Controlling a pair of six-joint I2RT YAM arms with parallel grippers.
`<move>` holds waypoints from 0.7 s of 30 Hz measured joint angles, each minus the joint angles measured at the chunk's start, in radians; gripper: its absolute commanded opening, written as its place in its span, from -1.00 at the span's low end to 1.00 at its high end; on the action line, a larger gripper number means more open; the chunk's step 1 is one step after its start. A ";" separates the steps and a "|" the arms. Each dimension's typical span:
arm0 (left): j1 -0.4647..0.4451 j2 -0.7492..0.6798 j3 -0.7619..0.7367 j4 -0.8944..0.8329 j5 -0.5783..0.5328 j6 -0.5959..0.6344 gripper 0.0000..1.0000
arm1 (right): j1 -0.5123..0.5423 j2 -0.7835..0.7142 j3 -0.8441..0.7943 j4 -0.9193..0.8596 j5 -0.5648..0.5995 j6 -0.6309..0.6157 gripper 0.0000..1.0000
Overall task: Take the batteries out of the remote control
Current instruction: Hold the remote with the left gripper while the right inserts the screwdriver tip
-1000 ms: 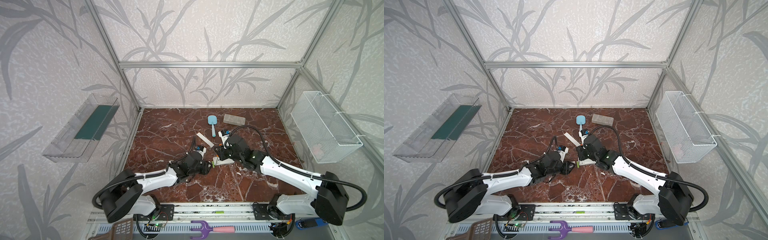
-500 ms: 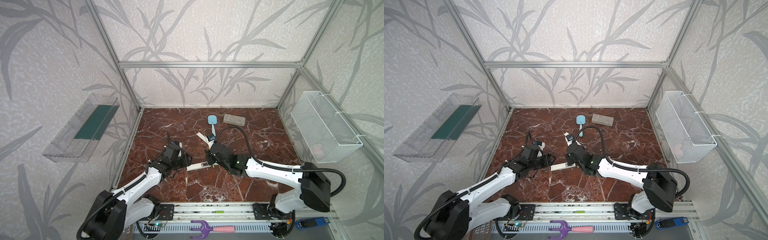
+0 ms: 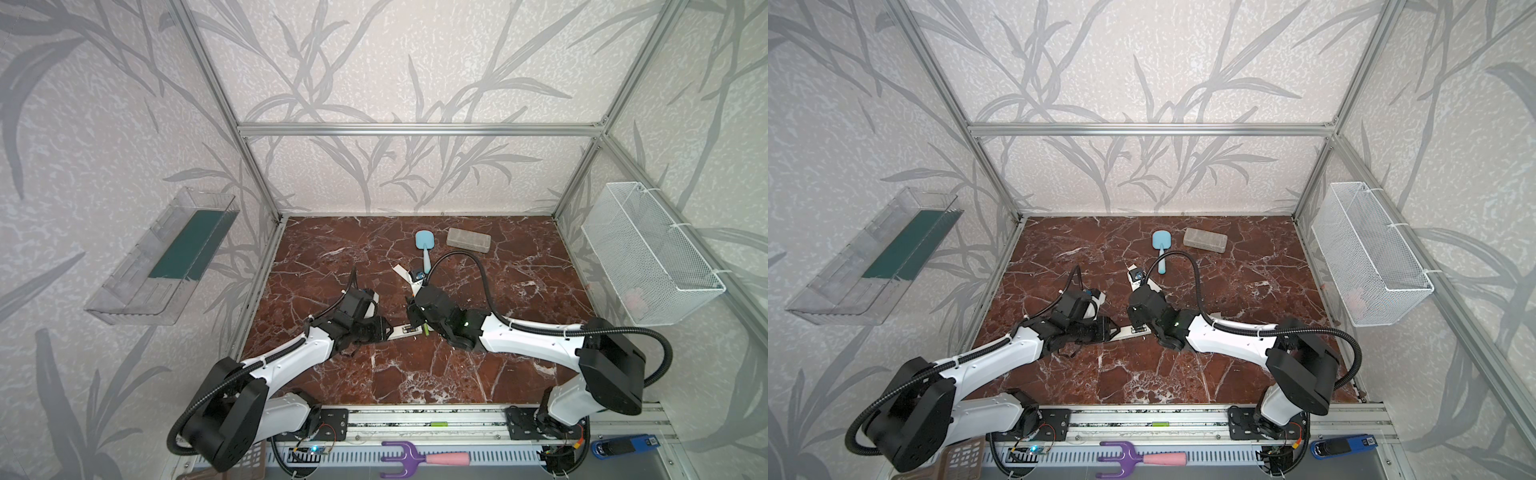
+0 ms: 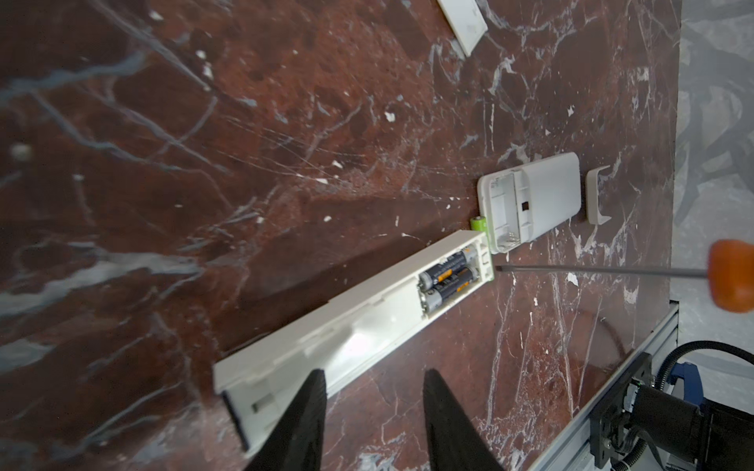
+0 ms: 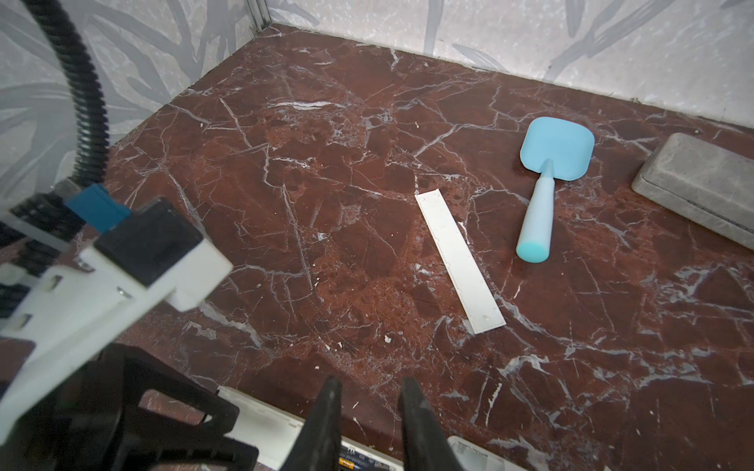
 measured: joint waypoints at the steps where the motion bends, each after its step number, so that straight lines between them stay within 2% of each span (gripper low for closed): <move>1: -0.017 0.010 0.010 0.001 -0.007 0.000 -0.06 | 0.000 0.004 0.000 0.000 0.000 0.000 -1.00; 6: -0.083 0.051 0.050 0.002 -0.040 0.000 -0.06 | 0.000 0.021 0.000 0.000 -0.003 -0.001 -1.00; 11: -0.087 0.084 0.054 0.005 -0.068 -0.003 -0.13 | 0.000 0.025 0.000 0.000 -0.002 -0.006 -1.00; 18: -0.087 0.108 0.055 0.012 -0.087 -0.014 -0.37 | 0.000 0.038 0.000 0.003 0.002 -0.024 -1.00; 21: -0.087 0.114 0.055 0.016 -0.090 -0.019 -0.39 | 0.000 0.049 0.000 0.006 0.003 -0.026 -1.00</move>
